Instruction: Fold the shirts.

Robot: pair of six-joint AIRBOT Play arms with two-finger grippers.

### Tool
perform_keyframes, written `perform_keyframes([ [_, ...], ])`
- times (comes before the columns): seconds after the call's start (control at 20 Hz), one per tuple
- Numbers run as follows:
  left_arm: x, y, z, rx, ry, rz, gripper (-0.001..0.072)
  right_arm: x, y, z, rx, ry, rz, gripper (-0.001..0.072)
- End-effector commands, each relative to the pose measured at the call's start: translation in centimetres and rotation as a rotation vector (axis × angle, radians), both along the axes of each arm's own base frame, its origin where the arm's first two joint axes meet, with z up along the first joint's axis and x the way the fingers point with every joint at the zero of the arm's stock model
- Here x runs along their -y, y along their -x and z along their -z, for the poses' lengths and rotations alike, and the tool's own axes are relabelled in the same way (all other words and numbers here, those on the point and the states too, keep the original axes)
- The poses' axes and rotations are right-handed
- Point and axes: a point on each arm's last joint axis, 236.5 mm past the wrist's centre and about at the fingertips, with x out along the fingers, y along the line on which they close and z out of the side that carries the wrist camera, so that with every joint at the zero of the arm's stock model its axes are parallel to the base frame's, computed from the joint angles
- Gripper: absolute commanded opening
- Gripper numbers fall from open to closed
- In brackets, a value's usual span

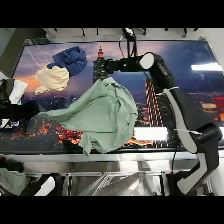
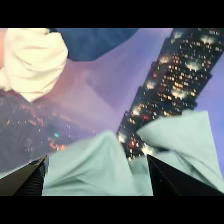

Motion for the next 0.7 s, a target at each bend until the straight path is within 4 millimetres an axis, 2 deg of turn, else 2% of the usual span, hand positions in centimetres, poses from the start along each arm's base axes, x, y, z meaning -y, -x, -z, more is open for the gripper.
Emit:
perform_keyframes([
  [0.0,-1.0,-0.4,2.4,-0.088,-0.014,0.02,0.0011,5.6,6.0,0.7,-0.256,0.085,-0.108,0.0701],
  [0.1,-1.6,-0.6,3.3,-0.112,-0.005,0.011,0.0011,10.4,9.8,0.2,-0.377,0.124,-0.101,0.0701],
  [0.2,-2.2,-0.3,4.4,-0.151,0.012,-0.009,0.0011,13.4,12.8,1.4,-0.43,0.104,-0.015,0.07],
  [0.25,-2.6,0.1,5.0,-0.17,0.022,-0.023,0.0012,14.5,14.3,3.0,-0.457,0.08,0.055,0.07],
  [0.35,-3.2,0.6,6.0,-0.193,0.047,-0.058,0.0012,16.0,18.7,8.3,-0.56,0.012,0.241,0.07],
  [0.4,-3.7,0.8,6.3,-0.206,0.057,-0.086,0.0012,16.3,21.7,11.5,-0.64,-0.032,0.318,0.0701],
  [0.5,-4.3,0.8,6.8,-0.218,0.073,-0.136,0.0012,14.6,27.3,15.6,-0.788,-0.159,0.353,0.07],
  [0.55,-4.1,0.7,6.9,-0.216,0.095,-0.144,0.0012,13.5,29.5,16.8,-0.836,-0.228,0.342,0.07],
  [0.65,-3.2,0.2,6.8,-0.206,0.154,-0.153,0.0012,12.3,31.9,18.4,-0.878,-0.309,0.36,0.07],
])
